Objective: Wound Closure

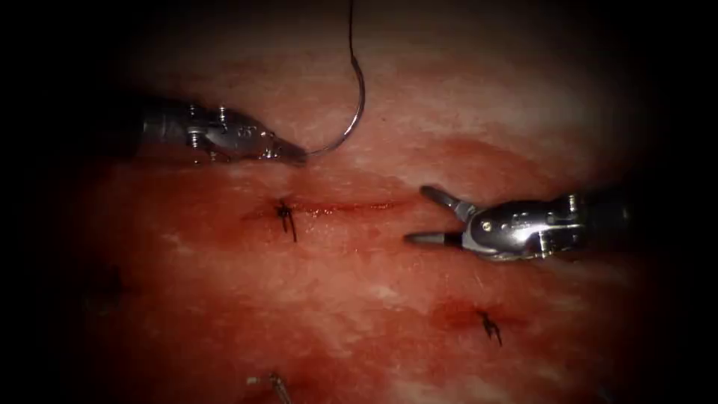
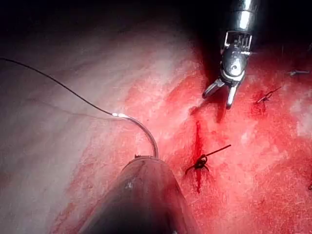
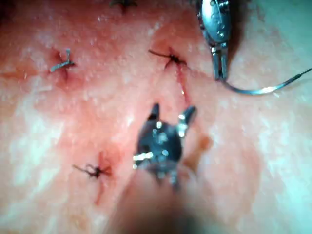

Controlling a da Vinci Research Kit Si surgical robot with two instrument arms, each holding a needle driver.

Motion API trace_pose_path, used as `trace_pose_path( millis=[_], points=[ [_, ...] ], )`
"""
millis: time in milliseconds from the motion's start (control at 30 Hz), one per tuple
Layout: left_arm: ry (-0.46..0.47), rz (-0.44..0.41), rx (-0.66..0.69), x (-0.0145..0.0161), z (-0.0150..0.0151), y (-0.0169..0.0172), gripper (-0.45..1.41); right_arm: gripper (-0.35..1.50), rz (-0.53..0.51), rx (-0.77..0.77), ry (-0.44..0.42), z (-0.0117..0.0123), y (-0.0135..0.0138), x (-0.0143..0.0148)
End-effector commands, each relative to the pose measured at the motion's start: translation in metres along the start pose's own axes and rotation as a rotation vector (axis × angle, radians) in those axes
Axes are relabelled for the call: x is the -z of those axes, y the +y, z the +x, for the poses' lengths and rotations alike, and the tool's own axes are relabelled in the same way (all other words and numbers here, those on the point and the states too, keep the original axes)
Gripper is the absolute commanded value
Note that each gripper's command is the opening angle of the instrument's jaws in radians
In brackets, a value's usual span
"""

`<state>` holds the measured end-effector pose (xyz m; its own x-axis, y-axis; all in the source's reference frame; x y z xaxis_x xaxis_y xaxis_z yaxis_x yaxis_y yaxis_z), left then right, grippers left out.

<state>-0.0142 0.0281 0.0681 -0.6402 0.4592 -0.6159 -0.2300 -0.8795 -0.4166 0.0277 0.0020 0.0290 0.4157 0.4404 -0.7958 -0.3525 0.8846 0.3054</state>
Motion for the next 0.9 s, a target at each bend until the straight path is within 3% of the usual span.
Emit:
trace_pose_path(
  millis=[33,300,500,633,900],
  points=[
    [0.0,-0.004,0.0,-0.0007,-0.0001,0.0,-0.45,1.04,-0.003,-0.025,0.01,-0.0004,-0.0007,-0.0005],
    [0.019,0.012,-0.034,0.0001,-0.0001,0.0004,-0.45,1.03,0.008,-0.221,0.021,-0.0001,0.0,-0.0009],
    [0.032,0.093,-0.143,0.0021,0.0012,0.0024,-0.45,1.09,0.072,-0.327,0.062,0.0006,0.0019,-0.0016],
    [0.09,0.172,-0.226,0.0038,0.0026,0.0041,-0.45,1.09,0.156,-0.426,0.163,0.0015,0.0037,-0.0024],
    [0.136,0.285,-0.338,0.0052,0.0028,0.0056,-0.45,1.09,0.243,-0.469,0.224,0.0037,0.0056,-0.0042]
  ],
)
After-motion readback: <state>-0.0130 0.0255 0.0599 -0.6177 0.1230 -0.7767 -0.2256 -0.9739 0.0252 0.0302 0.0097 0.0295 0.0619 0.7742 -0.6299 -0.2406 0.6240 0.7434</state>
